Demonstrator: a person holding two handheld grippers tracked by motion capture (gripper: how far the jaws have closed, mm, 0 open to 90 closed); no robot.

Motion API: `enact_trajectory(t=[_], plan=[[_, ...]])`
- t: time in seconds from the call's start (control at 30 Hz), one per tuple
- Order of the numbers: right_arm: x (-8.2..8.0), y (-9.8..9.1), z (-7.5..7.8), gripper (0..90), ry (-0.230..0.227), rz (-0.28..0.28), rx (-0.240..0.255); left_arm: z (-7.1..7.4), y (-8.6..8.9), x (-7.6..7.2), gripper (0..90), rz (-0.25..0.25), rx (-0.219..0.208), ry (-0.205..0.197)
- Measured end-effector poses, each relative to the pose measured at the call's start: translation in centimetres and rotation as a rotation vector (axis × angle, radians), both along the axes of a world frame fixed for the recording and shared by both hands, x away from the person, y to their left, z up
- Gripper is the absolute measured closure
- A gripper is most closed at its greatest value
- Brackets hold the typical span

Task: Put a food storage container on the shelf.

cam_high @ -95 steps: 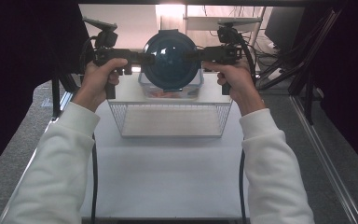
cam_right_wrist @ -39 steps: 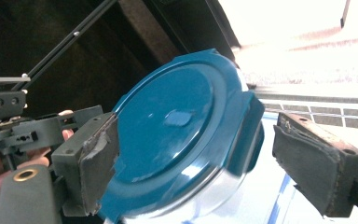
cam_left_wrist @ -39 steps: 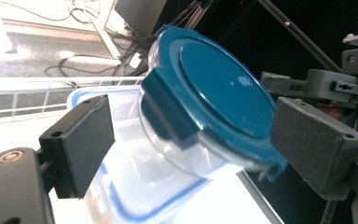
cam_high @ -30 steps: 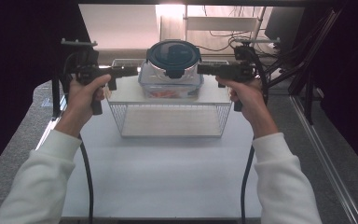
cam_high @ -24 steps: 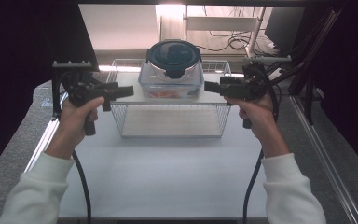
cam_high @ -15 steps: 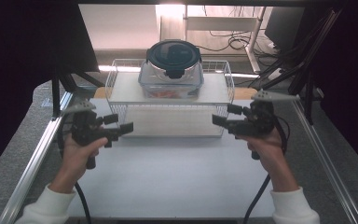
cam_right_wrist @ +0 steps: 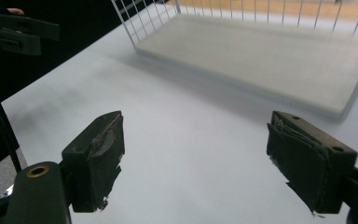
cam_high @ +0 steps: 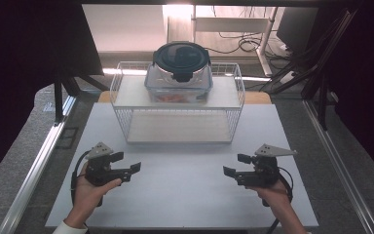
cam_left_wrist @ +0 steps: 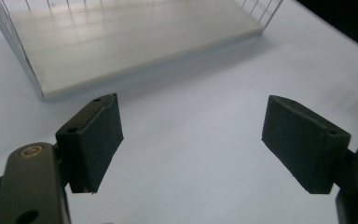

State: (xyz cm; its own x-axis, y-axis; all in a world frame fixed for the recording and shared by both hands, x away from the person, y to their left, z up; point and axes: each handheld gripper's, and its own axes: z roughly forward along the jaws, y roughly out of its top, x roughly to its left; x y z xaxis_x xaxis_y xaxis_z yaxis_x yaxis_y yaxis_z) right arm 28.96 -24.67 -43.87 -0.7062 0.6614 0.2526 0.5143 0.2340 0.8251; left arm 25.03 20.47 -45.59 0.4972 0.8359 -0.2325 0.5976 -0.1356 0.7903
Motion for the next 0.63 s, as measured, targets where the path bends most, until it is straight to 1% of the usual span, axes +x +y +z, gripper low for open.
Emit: enact_trajectory(t=[0.03, 0.07, 0.1, 0.17, 0.23, 0.37, 0.4, 0.47, 0.53, 0.63], plan=[[0.0, -0.1, -0.6, 19.0, 0.006, -0.011, 0.01, -0.2, 0.0, 0.0, 19.5, 0.002, 0.007, 0.006], [0.1, -0.2, -1.1, 19.0, 0.022, -0.007, 0.012, -0.4, -0.1, 0.0, 19.5, -0.004, 0.01, 0.013], [0.1, -0.2, -1.5, 19.0, 0.036, -0.004, 0.003, -0.5, -0.1, -0.1, 19.5, -0.006, 0.011, 0.014], [0.1, -0.1, -1.7, 18.9, 0.022, -0.013, -0.027, -0.6, -0.2, -0.1, 19.5, -0.006, 0.011, 0.018], [0.1, 0.0, -1.8, 19.0, 0.021, -0.013, -0.039, -0.6, -0.2, -0.1, 19.5, -0.007, 0.011, 0.024], [0.1, 0.0, -1.6, 19.0, 0.01, -0.012, -0.033, -0.8, -0.3, 0.0, 19.4, -0.009, 0.013, 0.029], [0.0, 0.0, -1.5, 19.0, 0.007, -0.012, -0.027, -0.9, -0.3, 0.0, 19.4, -0.008, 0.019, 0.036], [0.0, -0.1, -1.4, 18.8, -0.001, -0.014, -0.023, -1.0, -0.3, 0.2, 19.4, -0.007, 0.019, 0.035], [-0.1, -0.2, -1.3, 18.0, -0.01, -0.019, -0.019, -1.1, -0.3, 0.3, 19.4, -0.006, 0.015, 0.036], [-0.1, -0.4, -1.3, 16.2, -0.023, -0.038, -0.032, -1.3, -0.2, 0.4, 19.1, -0.004, 0.023, 0.039]])
